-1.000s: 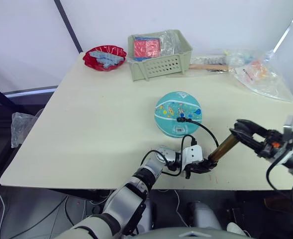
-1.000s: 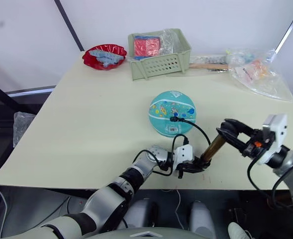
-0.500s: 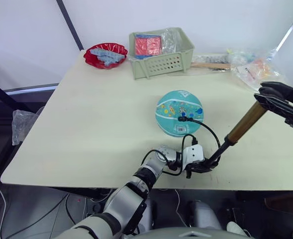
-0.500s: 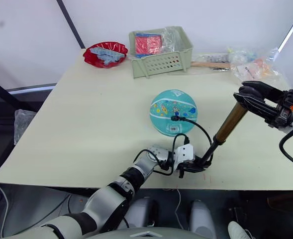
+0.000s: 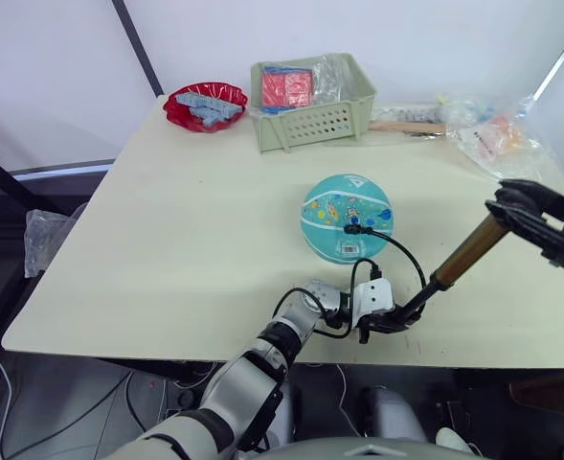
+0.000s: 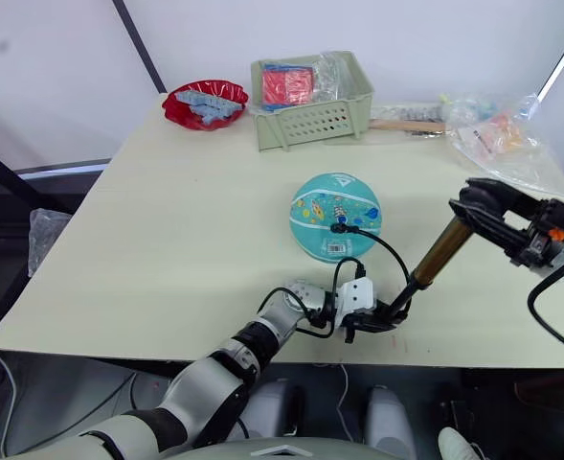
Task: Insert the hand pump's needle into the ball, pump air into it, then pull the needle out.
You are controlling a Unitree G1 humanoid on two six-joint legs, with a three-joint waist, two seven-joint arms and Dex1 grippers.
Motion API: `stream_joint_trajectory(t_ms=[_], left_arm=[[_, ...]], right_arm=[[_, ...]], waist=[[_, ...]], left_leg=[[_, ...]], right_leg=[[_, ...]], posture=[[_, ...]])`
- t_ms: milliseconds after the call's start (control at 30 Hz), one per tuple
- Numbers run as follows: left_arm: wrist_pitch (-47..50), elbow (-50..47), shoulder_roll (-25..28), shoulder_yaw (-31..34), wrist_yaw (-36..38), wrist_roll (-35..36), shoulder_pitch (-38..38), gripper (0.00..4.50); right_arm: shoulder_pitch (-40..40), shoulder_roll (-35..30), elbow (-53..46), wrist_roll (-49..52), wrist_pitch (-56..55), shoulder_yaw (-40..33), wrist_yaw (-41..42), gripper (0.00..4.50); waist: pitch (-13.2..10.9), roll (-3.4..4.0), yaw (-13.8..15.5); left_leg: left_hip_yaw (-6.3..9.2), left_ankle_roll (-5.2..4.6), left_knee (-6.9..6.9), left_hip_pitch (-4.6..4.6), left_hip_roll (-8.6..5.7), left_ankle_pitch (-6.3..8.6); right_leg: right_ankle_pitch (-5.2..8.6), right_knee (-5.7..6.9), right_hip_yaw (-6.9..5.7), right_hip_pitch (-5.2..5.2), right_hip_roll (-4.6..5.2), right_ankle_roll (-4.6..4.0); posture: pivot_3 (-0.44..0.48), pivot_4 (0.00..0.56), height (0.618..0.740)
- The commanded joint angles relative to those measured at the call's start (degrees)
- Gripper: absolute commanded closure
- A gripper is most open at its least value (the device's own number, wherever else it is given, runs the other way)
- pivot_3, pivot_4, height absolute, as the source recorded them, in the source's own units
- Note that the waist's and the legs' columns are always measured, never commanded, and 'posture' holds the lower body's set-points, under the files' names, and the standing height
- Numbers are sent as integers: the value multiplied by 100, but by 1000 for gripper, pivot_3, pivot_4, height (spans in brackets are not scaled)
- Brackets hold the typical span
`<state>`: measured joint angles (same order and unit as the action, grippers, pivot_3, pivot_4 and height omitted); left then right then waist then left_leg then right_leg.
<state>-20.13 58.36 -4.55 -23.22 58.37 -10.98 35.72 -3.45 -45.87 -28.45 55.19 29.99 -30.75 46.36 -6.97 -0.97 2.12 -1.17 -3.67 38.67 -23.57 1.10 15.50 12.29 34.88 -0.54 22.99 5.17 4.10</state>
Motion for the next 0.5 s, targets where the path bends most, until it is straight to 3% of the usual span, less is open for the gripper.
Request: stream_joint_trajectory(t_ms=[33, 300, 500], left_arm=[[234, 471, 111, -236, 54, -277, -230, 3466], [257, 468, 127, -211, 49, -260, -214, 3466], [271, 443, 132, -203, 50, -251, -226, 3466]], right_arm=[[-448, 123, 3, -777, -222, 633, 112, 2854], [-1072, 822, 465, -2086, -1066, 1958, 8, 2854], [-1147, 1130, 585, -2483, -1440, 2310, -86, 2854]], waist=[[15, -4, -1], [43, -35, -8], [76, -33, -56]], left_leg=[[0, 0, 0, 2, 2, 0], [0, 1, -23, 70, 16, 1], [-2, 1, -25, 76, 18, 1]], right_leg=[[0, 0, 0, -1, 0, 0], [10, -2, -2, -51, -12, -13], [10, -1, -1, -52, -13, -14]], posture=[[0, 150, 738], [0, 150, 738], [0, 150, 738]])
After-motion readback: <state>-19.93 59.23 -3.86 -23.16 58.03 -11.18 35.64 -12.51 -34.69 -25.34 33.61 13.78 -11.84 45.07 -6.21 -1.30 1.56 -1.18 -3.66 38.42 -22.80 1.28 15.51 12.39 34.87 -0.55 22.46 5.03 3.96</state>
